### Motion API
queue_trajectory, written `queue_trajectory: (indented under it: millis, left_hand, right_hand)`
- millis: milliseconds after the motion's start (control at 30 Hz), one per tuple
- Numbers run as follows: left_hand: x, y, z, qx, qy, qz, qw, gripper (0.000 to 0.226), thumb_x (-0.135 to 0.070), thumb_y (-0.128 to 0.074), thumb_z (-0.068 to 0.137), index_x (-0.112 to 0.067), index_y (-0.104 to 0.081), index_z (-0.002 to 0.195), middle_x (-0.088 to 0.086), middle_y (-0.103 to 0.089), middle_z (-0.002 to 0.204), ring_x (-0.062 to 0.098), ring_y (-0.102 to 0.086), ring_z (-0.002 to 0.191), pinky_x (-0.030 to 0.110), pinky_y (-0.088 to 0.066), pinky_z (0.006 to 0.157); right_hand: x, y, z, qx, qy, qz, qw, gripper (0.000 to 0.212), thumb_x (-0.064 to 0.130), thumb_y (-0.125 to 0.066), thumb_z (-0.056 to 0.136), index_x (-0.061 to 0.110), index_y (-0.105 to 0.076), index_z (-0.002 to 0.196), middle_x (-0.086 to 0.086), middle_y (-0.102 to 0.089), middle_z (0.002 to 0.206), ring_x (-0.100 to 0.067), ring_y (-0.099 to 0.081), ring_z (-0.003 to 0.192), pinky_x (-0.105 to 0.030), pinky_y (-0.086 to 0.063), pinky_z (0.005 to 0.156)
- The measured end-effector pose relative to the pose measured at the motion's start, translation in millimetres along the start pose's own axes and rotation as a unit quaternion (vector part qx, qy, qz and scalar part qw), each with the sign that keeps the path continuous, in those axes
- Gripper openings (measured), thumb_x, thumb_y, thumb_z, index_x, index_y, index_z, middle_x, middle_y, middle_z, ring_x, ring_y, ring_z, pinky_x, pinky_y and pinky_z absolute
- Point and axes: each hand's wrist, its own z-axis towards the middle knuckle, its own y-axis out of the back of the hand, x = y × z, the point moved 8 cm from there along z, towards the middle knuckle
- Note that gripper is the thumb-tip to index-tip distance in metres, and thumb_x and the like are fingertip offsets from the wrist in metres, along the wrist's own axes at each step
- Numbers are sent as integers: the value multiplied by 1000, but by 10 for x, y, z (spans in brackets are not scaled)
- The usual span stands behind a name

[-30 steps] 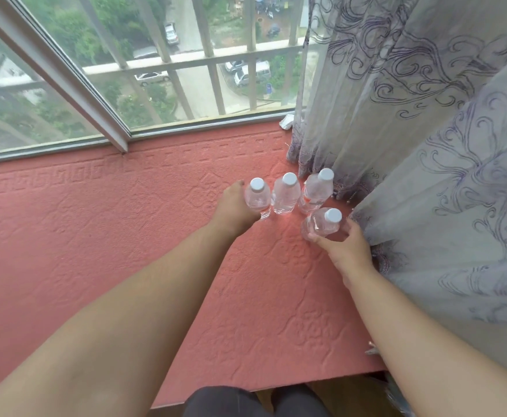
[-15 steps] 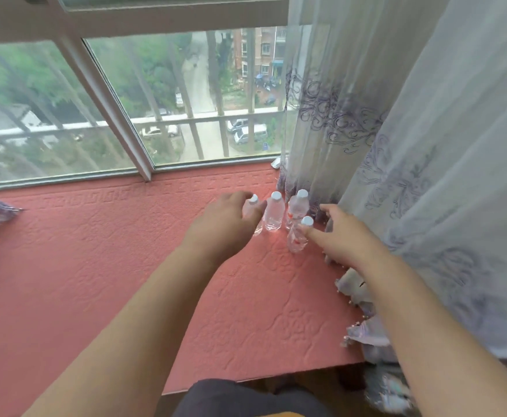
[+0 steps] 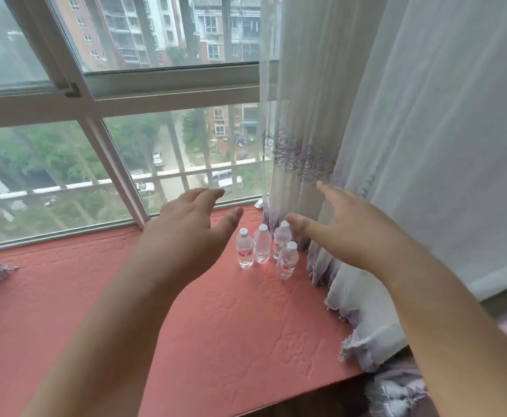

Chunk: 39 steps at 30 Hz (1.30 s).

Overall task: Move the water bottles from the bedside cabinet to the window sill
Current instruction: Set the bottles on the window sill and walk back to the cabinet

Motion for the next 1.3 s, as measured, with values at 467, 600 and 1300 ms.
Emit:
queue_trajectory:
  millis: [467, 600, 1300]
  left_hand:
    - [-109, 9, -423, 63, -183, -47, 980, 56, -66, -38, 95, -49, -32, 148, -19, -28, 158, 12, -30, 144, 36, -30, 115]
    - [-514, -309, -656, 119, -261, -55, 956, 54, -66, -39, 95, -47, -36, 145, -18, -34, 154, 12, -34, 142, 38, -33, 114]
    - [-2865, -1068, -2752, 209, -554, -23, 806, 69, -76, -24, 89, -44, -29, 150, -16, -33, 157, 18, -33, 144, 50, -34, 115]
  right_hand:
    - [111, -129, -1286, -146, -144, 65, 977, 76, 67, -53, 91, 39, -28, 156, 14, -28, 162, -11, -30, 147, -35, -30, 114]
    - [-185, -215, -1892, -179, -229, 80, 954, 74, 66, -53, 91, 41, -28, 156, 18, -26, 162, -10, -29, 147, -36, -29, 115]
    - [-1525, 24, -5086, -350, -483, 74, 799, 68, 63, -53, 92, 38, -37, 153, 20, -32, 159, -10, -38, 143, -36, -35, 113]
